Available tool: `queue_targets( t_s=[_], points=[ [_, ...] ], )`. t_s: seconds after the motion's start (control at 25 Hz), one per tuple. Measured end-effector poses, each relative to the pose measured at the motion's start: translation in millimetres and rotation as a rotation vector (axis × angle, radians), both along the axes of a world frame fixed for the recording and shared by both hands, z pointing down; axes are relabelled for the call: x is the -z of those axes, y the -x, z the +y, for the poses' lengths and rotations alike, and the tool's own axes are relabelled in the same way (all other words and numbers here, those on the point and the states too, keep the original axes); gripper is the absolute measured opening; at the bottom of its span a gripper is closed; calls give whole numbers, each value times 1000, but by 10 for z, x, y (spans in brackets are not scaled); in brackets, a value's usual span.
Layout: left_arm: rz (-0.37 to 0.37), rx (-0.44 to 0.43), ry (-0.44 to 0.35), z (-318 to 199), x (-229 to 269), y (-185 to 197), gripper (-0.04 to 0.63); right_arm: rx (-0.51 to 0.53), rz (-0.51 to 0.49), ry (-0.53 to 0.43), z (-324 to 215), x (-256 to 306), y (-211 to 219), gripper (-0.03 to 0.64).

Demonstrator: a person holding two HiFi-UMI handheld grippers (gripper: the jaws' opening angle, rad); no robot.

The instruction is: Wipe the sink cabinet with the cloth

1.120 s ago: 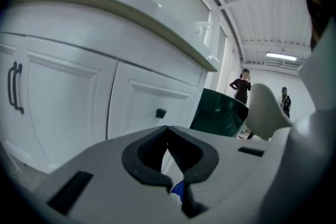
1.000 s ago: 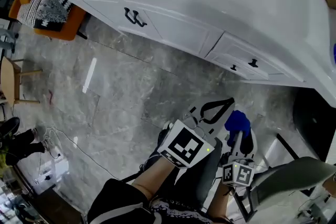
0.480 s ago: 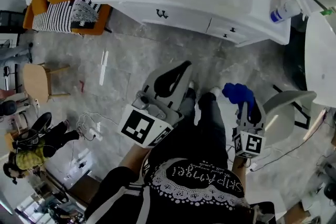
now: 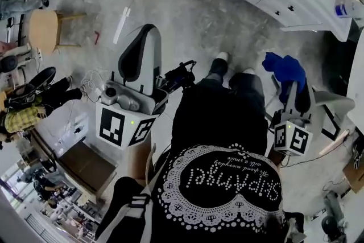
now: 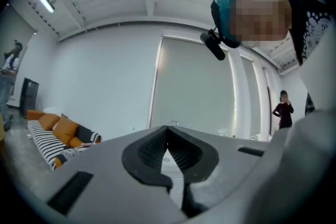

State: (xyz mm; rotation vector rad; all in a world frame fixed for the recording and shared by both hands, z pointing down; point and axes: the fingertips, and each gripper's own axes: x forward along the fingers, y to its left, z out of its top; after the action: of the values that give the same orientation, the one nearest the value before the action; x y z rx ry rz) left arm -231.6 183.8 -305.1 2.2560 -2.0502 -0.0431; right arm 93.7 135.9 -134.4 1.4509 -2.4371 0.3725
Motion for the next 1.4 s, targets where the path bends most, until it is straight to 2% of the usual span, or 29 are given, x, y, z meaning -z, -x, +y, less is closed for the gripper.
queue_targets(
  t_s=[0.16,0.28,0.4,0.48,0.56,0.64,0.84,1.04,1.24,1.4],
  points=[
    [78,118,-48,443,79,266,5,89,8,20,188,55,215,91],
    [94,113,-53,633,74,153,5,128,20,28,346,107,207,91],
    [73,11,-65,562,134,-207,5,143,41,21,483,162,73,91],
    [31,-137,-83,457,169,-676,5,133,38,12,630,164,-150,91],
    [-45,-282,-84,406,80,-1154,5,132,31,1,838,62,-375,89],
    [-79,-377,-68,385,-87,-1473,5,127,26,-6,1051,-74,-506,91],
    [38,-525,-54,205,-19,-2102,5,96,-1,-20,1128,124,-742,91],
    [39,-593,-10,307,-155,-2412,5,72,-20,-51,1190,199,-903,90],
    [95,-594,-5,418,-153,-2509,5,36,-43,-45,1291,215,-1041,89],
    [107,-583,3,488,-176,-2517,5,19,-39,-32,1327,175,-1140,89]
  ],
)
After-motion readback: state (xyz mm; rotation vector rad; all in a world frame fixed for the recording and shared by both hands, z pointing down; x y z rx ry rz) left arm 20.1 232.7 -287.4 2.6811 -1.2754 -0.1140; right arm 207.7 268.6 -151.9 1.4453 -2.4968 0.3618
